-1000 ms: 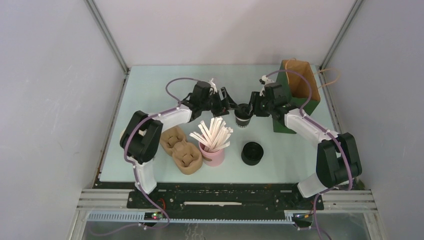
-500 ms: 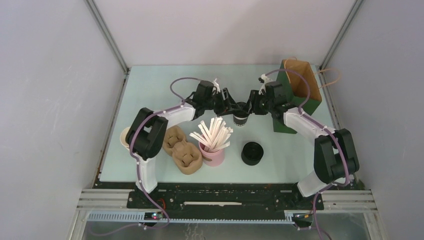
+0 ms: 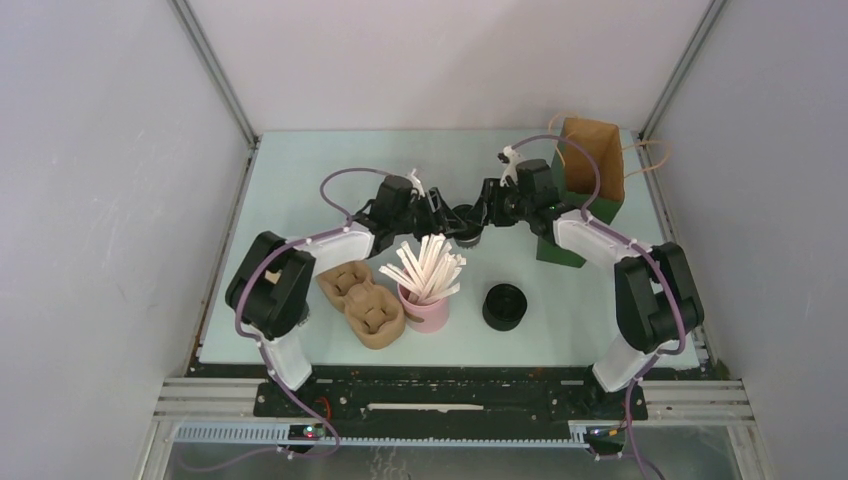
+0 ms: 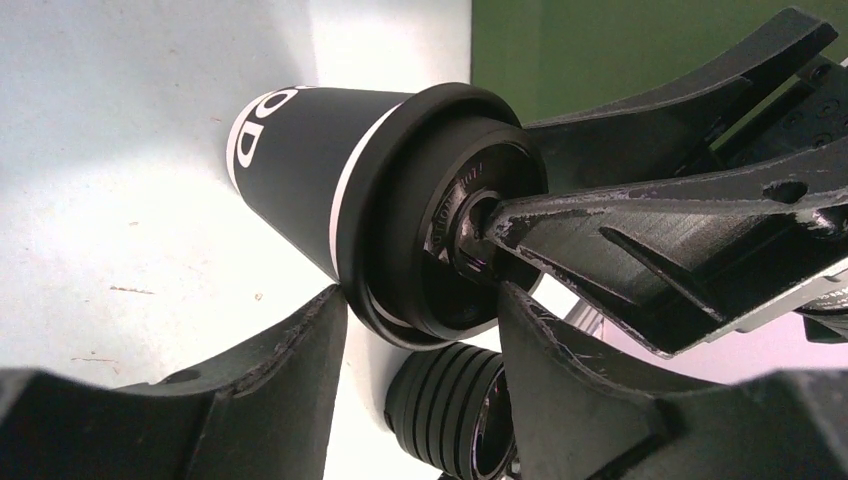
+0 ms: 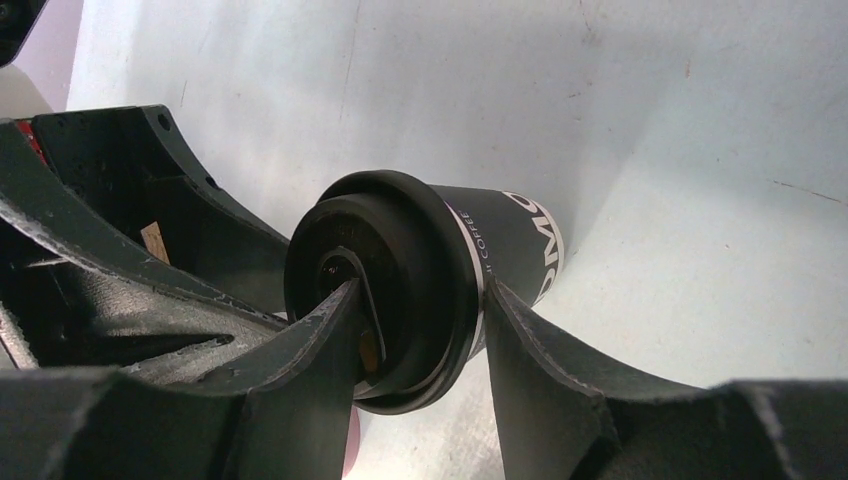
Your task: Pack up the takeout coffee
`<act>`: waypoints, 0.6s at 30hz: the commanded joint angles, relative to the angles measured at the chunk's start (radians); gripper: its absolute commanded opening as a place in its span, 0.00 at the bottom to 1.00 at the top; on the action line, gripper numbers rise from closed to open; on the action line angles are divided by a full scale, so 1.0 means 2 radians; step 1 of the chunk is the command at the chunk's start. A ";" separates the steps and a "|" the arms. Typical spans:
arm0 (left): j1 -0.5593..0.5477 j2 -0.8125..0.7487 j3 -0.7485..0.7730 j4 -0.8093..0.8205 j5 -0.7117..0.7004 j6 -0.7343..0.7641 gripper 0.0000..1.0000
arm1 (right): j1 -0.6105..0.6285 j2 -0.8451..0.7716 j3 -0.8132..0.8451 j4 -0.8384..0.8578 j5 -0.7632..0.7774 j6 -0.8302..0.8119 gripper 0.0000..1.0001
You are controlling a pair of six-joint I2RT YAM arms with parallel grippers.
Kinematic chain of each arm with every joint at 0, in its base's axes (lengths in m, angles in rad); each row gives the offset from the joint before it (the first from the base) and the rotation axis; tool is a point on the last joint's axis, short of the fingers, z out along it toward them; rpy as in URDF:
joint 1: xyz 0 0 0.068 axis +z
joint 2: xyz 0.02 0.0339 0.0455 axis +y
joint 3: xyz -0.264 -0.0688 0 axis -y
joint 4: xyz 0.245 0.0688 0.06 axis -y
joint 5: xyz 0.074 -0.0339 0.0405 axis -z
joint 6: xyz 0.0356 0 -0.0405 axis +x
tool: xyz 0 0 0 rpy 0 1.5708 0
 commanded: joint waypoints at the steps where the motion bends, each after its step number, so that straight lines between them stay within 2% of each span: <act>1: -0.012 -0.011 0.016 0.013 0.037 0.007 0.63 | 0.002 0.040 0.014 -0.047 -0.002 -0.009 0.55; 8: -0.006 -0.005 0.066 -0.040 0.021 0.045 0.78 | -0.001 0.045 0.028 -0.081 0.038 -0.018 0.56; 13: 0.010 -0.047 0.052 -0.069 -0.052 0.093 0.85 | -0.004 0.038 0.028 -0.085 0.039 -0.026 0.57; 18: 0.040 -0.043 0.070 -0.081 -0.040 0.097 0.82 | -0.007 0.046 0.041 -0.096 0.025 -0.037 0.57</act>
